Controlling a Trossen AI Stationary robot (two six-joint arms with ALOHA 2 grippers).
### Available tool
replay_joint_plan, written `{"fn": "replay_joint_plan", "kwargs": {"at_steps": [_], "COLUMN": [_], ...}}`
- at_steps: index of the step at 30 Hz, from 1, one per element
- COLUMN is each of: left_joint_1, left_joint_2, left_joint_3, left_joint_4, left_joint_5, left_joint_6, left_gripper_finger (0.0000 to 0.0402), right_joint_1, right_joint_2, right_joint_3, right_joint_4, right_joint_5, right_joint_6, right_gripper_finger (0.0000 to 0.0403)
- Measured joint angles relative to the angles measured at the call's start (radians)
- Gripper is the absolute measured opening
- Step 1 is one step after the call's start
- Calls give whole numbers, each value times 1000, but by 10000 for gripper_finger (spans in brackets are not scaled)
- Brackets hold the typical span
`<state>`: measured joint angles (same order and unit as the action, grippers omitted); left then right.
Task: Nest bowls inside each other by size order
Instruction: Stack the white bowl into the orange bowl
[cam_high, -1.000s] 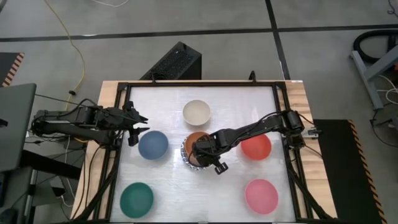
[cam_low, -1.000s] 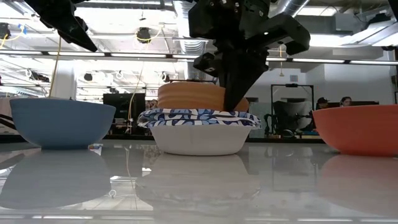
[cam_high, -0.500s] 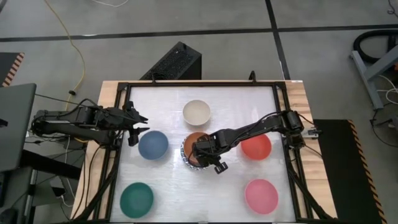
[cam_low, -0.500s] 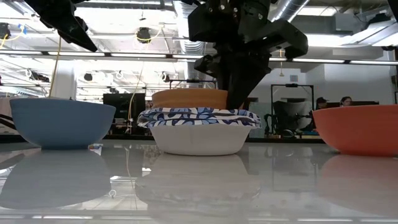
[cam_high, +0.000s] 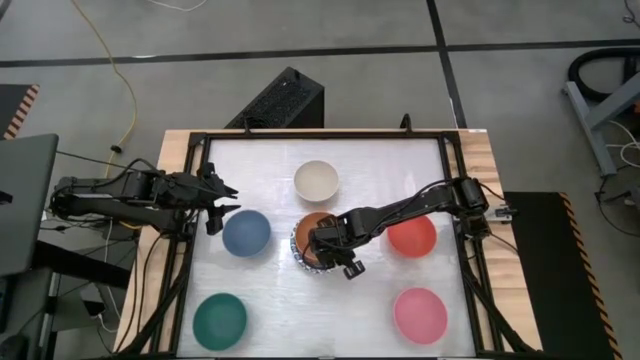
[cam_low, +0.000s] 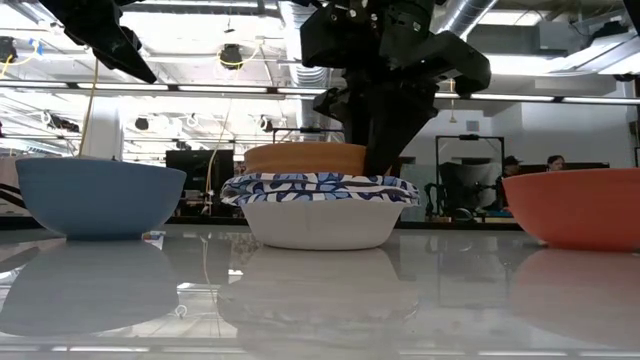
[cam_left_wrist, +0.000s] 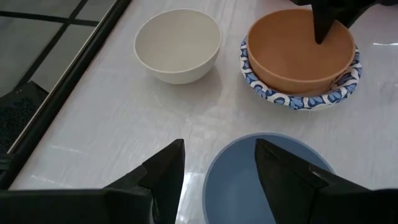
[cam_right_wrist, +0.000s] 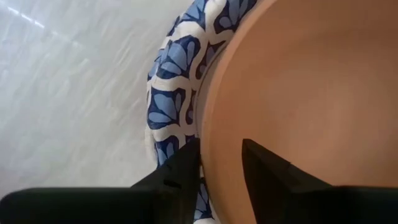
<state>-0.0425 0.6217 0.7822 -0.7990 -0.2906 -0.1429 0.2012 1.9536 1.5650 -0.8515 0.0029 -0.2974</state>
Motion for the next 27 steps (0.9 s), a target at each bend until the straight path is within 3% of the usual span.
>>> {"fn": "replay_joint_plan", "kwargs": {"at_steps": [8, 17, 23, 27], "left_joint_1": [0, 0, 0, 0], "left_joint_2": [0, 0, 0, 0], "left_joint_3": [0, 0, 0, 0], "left_joint_4": [0, 0, -3, -9], "left_joint_5": [0, 0, 0, 0], "left_joint_6": [0, -8, -10, -11], "left_gripper_finger": [185, 185, 185, 185], "right_joint_1": [8, 7, 8, 5], "right_joint_2": [0, -1, -2, -2], "right_joint_3": [1, 65, 136, 169], "right_joint_4": [5, -8, -91, -188], "right_joint_5": [0, 0, -1, -1], "right_joint_6": [12, 12, 18, 133], "right_gripper_finger": [180, 189, 189, 189]}}
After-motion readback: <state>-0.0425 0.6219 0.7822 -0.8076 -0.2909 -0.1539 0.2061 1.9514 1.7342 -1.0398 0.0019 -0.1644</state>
